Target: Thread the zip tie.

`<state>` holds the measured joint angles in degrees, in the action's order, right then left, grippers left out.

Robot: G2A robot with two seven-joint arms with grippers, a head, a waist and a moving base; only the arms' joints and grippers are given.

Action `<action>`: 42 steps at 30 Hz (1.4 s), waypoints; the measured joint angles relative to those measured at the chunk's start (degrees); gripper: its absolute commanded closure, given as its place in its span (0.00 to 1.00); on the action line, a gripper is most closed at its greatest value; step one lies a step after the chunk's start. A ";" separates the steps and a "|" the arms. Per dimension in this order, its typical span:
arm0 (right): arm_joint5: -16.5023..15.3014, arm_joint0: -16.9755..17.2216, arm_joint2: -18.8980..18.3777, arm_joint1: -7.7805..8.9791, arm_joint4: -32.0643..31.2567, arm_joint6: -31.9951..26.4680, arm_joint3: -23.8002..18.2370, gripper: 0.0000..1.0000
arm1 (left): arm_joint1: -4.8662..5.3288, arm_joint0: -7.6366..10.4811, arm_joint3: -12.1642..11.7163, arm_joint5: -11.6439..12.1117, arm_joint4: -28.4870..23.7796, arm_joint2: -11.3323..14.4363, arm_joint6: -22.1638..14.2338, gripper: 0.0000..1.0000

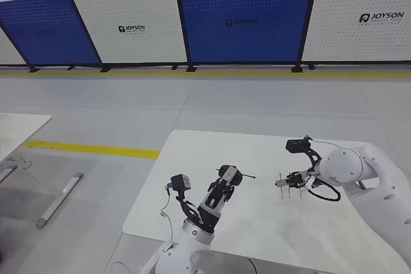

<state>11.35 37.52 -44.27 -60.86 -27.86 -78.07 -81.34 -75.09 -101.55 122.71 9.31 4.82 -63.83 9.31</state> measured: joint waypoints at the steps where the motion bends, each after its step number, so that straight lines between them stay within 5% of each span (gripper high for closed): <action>1: 0.00 0.00 0.00 0.00 0.00 0.00 0.00 0.00 | -0.04 0.35 -0.62 -0.72 0.06 0.02 0.16 1.00; 10: 0.00 0.00 0.00 0.00 0.00 0.00 0.00 0.00 | -0.64 5.44 -10.54 -6.81 -1.80 0.64 1.31 1.00; 17: 0.00 0.00 0.00 0.00 0.00 0.00 0.00 0.00 | -1.58 11.03 -19.77 -11.32 -0.30 3.38 3.49 1.00; 23: 0.00 0.00 0.00 0.00 0.00 0.00 0.00 0.00 | -2.32 13.95 -24.85 -12.48 -0.75 5.32 4.75 1.00; 38: 0.00 0.00 0.00 0.00 0.00 0.00 0.00 0.00 | -2.59 14.55 -25.66 -12.59 -0.42 5.73 6.36 1.00; 42: -3.76 0.44 0.70 0.11 -2.32 0.50 -0.68 0.00 | -2.59 14.55 -25.66 -12.59 -0.42 5.73 6.36 1.00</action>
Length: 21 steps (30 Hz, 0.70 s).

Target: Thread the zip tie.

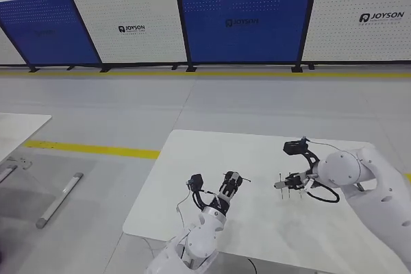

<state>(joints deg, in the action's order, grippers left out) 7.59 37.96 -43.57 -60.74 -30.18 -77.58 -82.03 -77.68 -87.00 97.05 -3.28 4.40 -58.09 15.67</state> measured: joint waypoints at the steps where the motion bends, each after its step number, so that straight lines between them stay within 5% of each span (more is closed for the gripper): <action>1: -0.69 -0.24 0.13 0.03 -0.84 -0.35 0.04 0.00 | 0.00 0.00 0.00 0.00 0.00 0.00 0.00 1.00; 7: -3.64 -3.05 1.75 -0.17 -5.01 -2.11 1.31 0.00 | 0.00 0.00 0.00 0.00 0.00 0.00 0.00 1.00; 11: -7.58 -6.48 4.64 -1.07 -0.96 -2.06 7.45 0.00 | 0.00 0.00 0.00 0.00 0.00 0.00 0.00 1.00; 21: -7.12 -7.57 5.55 -1.49 0.42 -2.06 9.28 0.00 | 0.00 0.00 0.00 0.00 0.00 0.00 0.00 1.00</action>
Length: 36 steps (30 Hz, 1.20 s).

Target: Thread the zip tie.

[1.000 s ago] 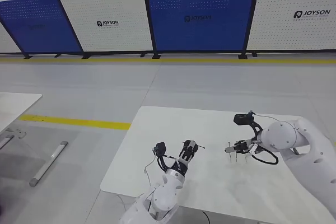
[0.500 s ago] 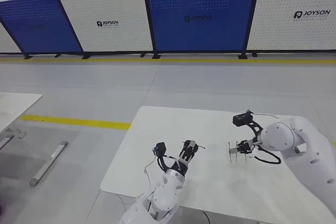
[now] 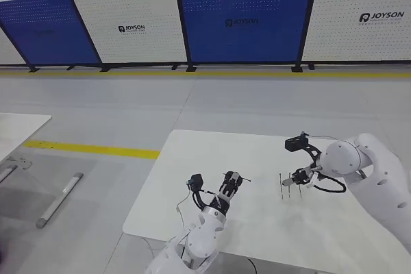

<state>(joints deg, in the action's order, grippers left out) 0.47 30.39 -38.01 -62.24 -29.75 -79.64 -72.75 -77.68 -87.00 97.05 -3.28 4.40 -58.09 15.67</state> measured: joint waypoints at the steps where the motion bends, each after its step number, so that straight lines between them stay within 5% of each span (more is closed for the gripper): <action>1: 0.17 0.15 -0.17 -0.01 0.19 0.19 0.20 0.00 | 0.00 0.00 0.00 0.00 0.00 0.00 0.00 1.00; 5: 6.61 1.14 -0.90 -0.82 2.15 5.45 3.45 0.00 | 0.00 0.00 0.00 0.00 0.00 0.00 0.00 1.00; 14: 13.08 -1.66 5.61 -5.79 1.85 11.05 11.74 0.00 | 0.00 0.00 0.00 0.00 0.00 0.00 0.00 1.00; 27: 11.07 0.11 4.84 -5.63 2.02 11.86 11.13 0.00 | 0.00 0.00 0.00 0.00 0.00 0.00 0.00 1.00; 29: 12.55 0.38 5.51 -5.85 0.59 10.58 9.74 0.25 | 0.00 0.00 0.00 0.00 0.00 0.00 0.00 1.00; 31: 14.16 0.61 5.83 -6.01 -0.38 9.86 8.47 0.25 | 0.00 0.00 0.00 0.00 0.00 0.00 0.00 1.00; 33: 15.41 0.77 5.80 -6.02 -1.36 8.99 7.44 0.39 | 0.00 0.00 0.00 0.00 0.00 0.00 0.00 1.00; 36: 17.66 0.79 5.33 -6.02 -2.37 7.88 7.28 0.38 | 0.00 0.00 0.00 0.00 0.00 0.00 0.00 1.00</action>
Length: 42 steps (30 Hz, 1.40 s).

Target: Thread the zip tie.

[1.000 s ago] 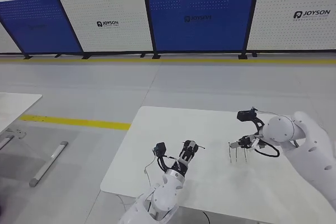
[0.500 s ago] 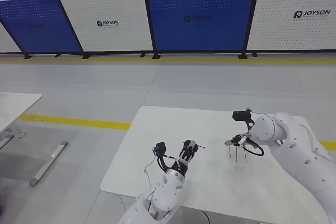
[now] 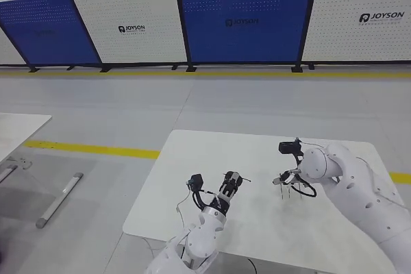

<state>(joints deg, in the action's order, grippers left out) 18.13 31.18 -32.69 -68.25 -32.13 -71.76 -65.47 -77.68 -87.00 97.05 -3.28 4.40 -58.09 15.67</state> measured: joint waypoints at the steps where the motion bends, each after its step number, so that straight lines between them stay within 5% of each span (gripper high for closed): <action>1: 0.48 -0.03 -0.18 -0.06 0.06 -0.31 0.29 0.29 | 0.00 0.00 0.00 0.00 0.00 0.00 0.00 1.00; 7: 1.17 -0.27 -0.62 -1.04 1.67 -0.73 4.04 0.40 | 0.00 0.00 0.00 0.00 0.00 0.00 0.00 1.00; 8: 1.03 -0.33 -0.61 -1.21 1.85 -0.61 4.60 0.53 | 0.00 0.00 0.00 0.00 0.00 0.00 0.00 1.00; 19: 0.69 -1.28 -0.49 -3.09 2.75 0.45 9.63 0.62 | 0.00 0.00 0.00 0.00 0.00 0.00 0.00 1.00; 25: 0.54 -1.84 -0.51 -3.94 2.87 0.28 12.07 0.78 | 0.00 0.00 0.00 0.00 0.00 0.00 0.00 1.00; 42: -0.73 -3.92 0.59 -7.28 3.60 0.17 19.90 0.72 | 0.00 0.00 0.00 0.00 0.00 0.00 0.00 1.00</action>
<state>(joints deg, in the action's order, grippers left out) 17.40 27.26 -32.10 -75.53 -28.53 -71.58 -45.57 -77.68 -87.00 97.05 -3.28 4.40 -58.09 15.67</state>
